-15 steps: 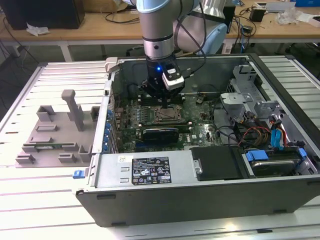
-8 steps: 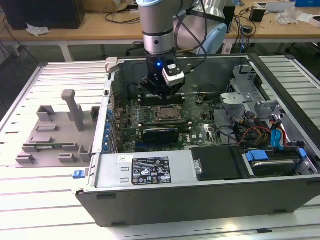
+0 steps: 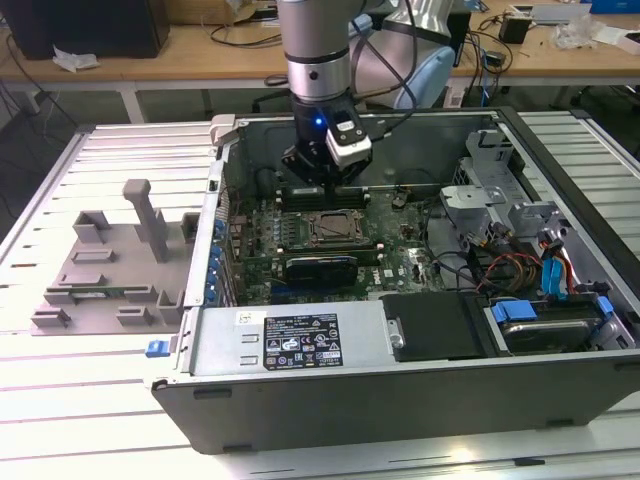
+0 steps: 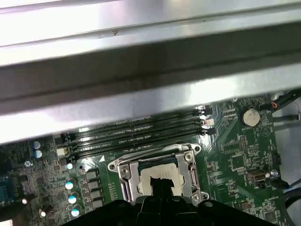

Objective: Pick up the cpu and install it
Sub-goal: 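Install the first cpu locking lever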

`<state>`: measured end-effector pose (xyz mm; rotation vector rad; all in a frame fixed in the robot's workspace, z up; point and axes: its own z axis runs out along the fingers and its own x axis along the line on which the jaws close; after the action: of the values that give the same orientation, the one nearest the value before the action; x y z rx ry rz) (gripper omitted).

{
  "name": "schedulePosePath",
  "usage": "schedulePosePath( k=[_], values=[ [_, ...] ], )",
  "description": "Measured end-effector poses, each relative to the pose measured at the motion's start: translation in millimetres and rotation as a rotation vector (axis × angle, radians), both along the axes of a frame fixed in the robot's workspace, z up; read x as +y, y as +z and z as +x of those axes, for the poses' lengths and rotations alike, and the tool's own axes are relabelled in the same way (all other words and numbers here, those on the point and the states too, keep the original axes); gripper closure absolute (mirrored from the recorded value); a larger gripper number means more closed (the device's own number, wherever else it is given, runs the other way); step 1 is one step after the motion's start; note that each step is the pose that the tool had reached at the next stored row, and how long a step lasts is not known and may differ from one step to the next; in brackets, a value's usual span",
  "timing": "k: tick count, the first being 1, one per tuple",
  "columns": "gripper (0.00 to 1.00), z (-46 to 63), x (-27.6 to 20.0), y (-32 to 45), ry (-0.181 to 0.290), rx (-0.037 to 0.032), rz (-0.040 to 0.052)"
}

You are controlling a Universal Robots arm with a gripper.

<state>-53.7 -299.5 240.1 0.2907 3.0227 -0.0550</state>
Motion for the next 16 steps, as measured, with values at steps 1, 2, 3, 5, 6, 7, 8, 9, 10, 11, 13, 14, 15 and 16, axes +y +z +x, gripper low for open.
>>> schedulePosePath(
  k=[1,2,3,5,6,7,8,9,10,11,13,14,15,16],
  values=[
    [0.89,0.1,-2.6,0.0,0.0,0.0,0.0006],
    [0.89,0.2,-5.4,0.0,0.0,0.0,0.0012],
    [0.89,0.4,-8.7,0.0,0.0,0.0001,0.0016],
    [0.89,1.1,-15.5,0.0,0.0,0.0001,0.0026],
    [0.89,1.4,-19.2,0.0,0.0,0.0001,0.0027],
    [0.89,2.4,-24.5,0.0,0.002,0.0,0.0034],
    [0.89,3.2,-24.9,-0.2,0.007,0.0,0.0034],
    [0.89,3.8,-24.9,-0.3,0.014,0.0002,0.0032],
    [0.89,5.2,-24.9,-0.6,0.031,0.0003,0.0032],
    [0.89,6.3,-24.9,-0.9,0.047,0.0003,0.0033],
    [0.89,7.5,-24.8,-1.3,0.077,0.0002,0.0035],
    [0.89,7.6,-24.9,-1.3,0.079,0.0002,0.0034],
    [0.89,7.6,-24.9,-1.3,0.08,0.0003,0.0034],
    [0.89,7.6,-24.9,-1.3,0.08,0.0003,0.0034]
  ],
)
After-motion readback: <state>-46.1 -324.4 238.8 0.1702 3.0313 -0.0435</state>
